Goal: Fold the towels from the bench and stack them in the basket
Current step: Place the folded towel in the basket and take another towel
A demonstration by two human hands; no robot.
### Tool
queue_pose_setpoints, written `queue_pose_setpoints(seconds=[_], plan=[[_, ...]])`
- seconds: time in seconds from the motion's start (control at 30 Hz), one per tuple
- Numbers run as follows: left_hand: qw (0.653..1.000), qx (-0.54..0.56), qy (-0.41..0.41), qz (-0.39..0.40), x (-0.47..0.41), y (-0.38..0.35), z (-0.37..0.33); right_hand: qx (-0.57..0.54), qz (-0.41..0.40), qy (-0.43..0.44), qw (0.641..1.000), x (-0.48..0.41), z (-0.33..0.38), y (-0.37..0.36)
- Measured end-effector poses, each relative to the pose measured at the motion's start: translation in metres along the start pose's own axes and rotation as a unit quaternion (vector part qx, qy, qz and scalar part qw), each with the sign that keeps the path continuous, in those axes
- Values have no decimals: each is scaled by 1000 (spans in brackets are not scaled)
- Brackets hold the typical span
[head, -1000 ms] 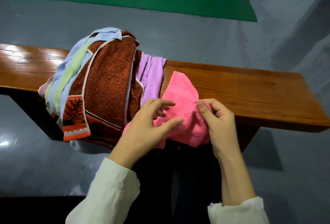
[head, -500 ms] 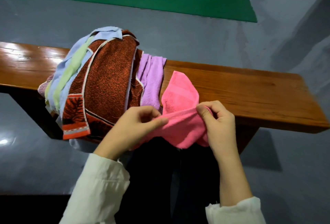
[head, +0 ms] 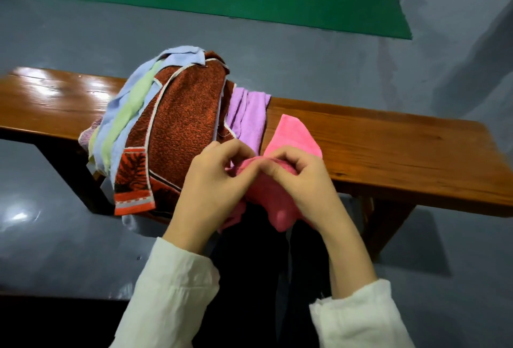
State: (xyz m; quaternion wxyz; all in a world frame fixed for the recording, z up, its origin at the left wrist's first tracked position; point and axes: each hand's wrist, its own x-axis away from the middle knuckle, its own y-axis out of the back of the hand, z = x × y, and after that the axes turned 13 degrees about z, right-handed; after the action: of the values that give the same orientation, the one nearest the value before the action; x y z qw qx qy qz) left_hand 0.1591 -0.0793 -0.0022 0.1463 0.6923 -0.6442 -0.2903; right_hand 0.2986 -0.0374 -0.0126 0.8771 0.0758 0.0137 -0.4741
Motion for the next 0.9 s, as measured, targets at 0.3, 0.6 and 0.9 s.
queue_pose_setpoints(seconds=[0.3,0.6,0.9], plan=[[986,37,67,148,2,19,21,44,-195,-39,979,1,-12,9],[981,-81,75,162,15,47,50,109,-297,-80,945,11,-28,27],[995,44,-8,87,3,21,9,22,43,33,998,-11,7,-20]])
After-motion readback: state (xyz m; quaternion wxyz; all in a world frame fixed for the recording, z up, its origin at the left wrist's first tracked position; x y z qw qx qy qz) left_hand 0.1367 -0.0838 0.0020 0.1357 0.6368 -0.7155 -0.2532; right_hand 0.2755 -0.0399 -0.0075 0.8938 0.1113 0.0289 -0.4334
